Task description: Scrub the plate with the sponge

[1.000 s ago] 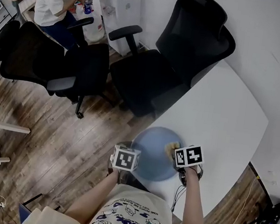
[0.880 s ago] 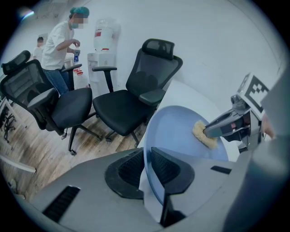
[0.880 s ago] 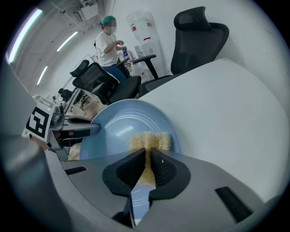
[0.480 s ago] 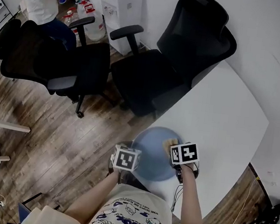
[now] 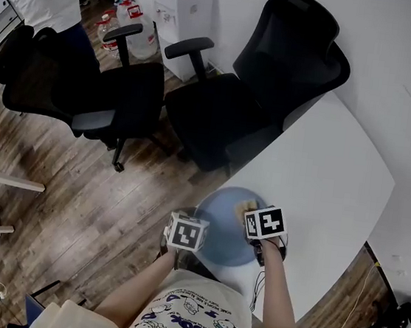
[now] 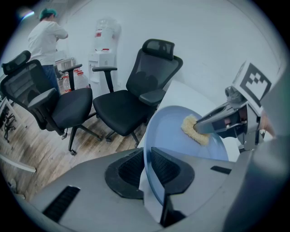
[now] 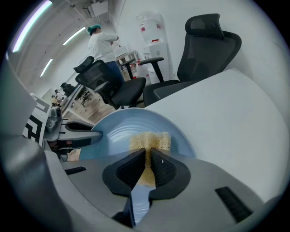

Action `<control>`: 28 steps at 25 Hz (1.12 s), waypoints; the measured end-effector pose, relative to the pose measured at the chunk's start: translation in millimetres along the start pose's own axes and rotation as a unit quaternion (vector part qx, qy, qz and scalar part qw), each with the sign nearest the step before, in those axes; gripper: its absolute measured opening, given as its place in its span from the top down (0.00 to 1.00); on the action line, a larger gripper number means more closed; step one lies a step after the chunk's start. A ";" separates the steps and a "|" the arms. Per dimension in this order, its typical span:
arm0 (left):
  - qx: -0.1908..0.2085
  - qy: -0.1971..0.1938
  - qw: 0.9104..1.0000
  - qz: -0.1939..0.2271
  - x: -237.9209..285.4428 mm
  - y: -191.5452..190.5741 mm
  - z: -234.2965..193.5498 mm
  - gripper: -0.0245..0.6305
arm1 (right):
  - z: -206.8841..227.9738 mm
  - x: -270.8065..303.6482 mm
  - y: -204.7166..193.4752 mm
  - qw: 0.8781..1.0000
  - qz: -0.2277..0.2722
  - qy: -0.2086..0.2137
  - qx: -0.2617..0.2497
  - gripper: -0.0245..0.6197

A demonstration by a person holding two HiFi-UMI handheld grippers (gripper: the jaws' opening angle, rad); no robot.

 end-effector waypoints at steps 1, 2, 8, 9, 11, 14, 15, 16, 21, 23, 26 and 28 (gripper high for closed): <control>0.000 -0.001 1.000 0.000 -0.2 -0.1 0.3 0.89 | -1.6 0.6 0.8 1.000 0.000 0.001 -0.002 0.89; 0.000 -0.001 1.000 0.000 -0.3 -0.2 0.3 0.89 | -3.4 1.2 1.7 1.000 -0.001 0.001 -0.004 0.89; -0.002 -0.001 1.000 0.000 0.3 0.1 1.0 0.89 | -15.2 6.4 6.5 1.000 -0.002 0.010 -0.019 0.89; -0.002 0.000 1.000 0.000 0.7 0.2 1.0 0.89 | -17.4 7.4 7.3 1.000 -0.001 0.013 -0.022 0.89; -0.002 0.000 1.000 0.000 1.1 0.3 1.1 0.89 | -22.0 8.9 8.6 1.000 -0.001 0.015 -0.028 0.89; -0.003 0.000 1.000 0.000 0.7 0.3 1.2 0.89 | -29.7 11.1 9.9 0.999 -0.002 0.022 -0.036 0.89; -0.003 0.000 1.000 0.001 0.7 0.3 1.2 0.89 | -31.9 11.7 10.2 0.999 -0.002 0.023 -0.038 0.89; -0.003 0.000 1.000 0.002 0.9 0.4 1.2 0.89 | -33.9 12.1 10.5 0.999 -0.002 0.024 -0.041 0.89; -0.002 0.002 1.000 0.003 1.7 0.1 -0.9 0.89 | -44.9 15.4 11.4 0.998 -0.005 0.039 -0.047 0.89; -0.003 0.002 1.000 0.002 2.5 -1.0 -1.2 0.89 | -49.4 16.9 10.8 0.998 -0.006 0.043 -0.051 0.89; -0.003 0.002 1.000 0.003 2.7 -0.1 -0.9 0.89 | -56.2 19.2 10.5 0.997 -0.006 0.049 -0.058 0.89; -0.002 0.002 1.000 0.003 2.3 0.7 -0.6 0.89 | -60.4 19.9 10.2 0.997 -0.006 0.052 -0.063 0.89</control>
Point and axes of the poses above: the fingertips, and each gripper's own axes: x forward along the fingers, z to its right, y out of its top, the point moved 3 cm from there along -x, backward along the fingers, and after that the axes turned 1 degree about z, right-handed, at the moved point
